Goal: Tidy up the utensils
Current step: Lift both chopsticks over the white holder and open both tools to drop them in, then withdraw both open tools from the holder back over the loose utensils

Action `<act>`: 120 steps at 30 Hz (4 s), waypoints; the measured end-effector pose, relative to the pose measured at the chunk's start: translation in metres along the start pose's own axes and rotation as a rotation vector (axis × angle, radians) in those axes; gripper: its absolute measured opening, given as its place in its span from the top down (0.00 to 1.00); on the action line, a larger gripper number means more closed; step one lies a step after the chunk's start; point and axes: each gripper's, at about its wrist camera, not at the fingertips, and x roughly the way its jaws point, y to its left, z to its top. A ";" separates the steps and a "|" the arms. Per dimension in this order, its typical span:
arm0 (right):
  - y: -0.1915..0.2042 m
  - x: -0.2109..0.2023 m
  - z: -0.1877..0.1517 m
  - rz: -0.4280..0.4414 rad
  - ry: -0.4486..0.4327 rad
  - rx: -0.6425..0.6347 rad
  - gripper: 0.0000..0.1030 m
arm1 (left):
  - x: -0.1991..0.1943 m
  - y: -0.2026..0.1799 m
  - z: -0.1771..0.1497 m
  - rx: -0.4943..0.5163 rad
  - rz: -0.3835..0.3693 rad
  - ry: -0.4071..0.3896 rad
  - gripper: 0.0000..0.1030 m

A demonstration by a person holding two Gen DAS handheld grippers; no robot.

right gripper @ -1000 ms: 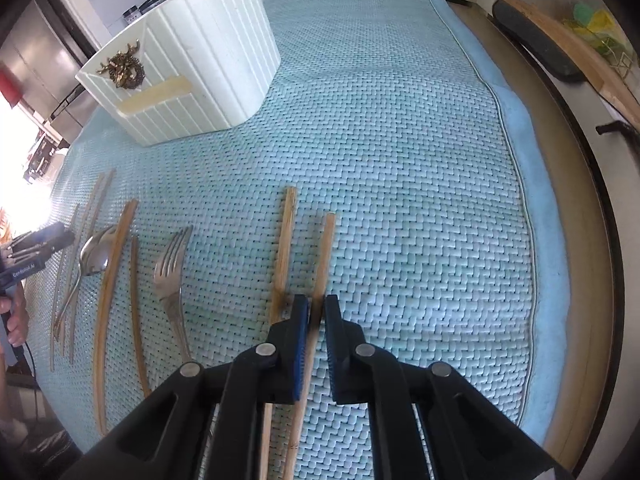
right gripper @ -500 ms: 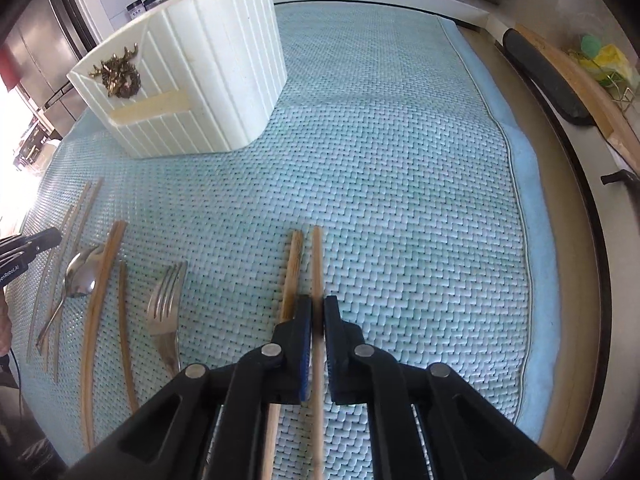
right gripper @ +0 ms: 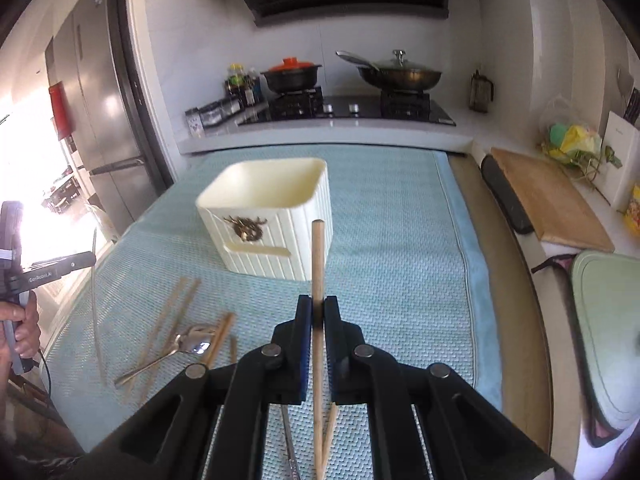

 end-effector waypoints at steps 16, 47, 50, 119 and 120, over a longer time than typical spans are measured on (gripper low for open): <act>0.025 -0.071 0.073 0.019 -0.244 -0.041 0.94 | -0.051 -0.046 0.096 0.031 -0.115 -0.240 0.97; -0.012 0.156 0.141 0.033 0.015 0.131 0.93 | 0.179 -0.093 0.148 0.029 -0.012 -0.009 0.95; -0.017 0.164 0.141 0.043 0.059 0.168 0.88 | 0.176 -0.092 0.147 0.015 -0.001 0.018 0.64; 0.037 -0.066 -0.162 -0.170 -0.058 0.020 0.36 | -0.013 -0.039 -0.147 0.106 0.138 0.017 0.01; 0.037 -0.066 -0.162 -0.169 -0.055 0.021 0.36 | -0.012 -0.039 -0.146 0.112 0.139 0.018 0.01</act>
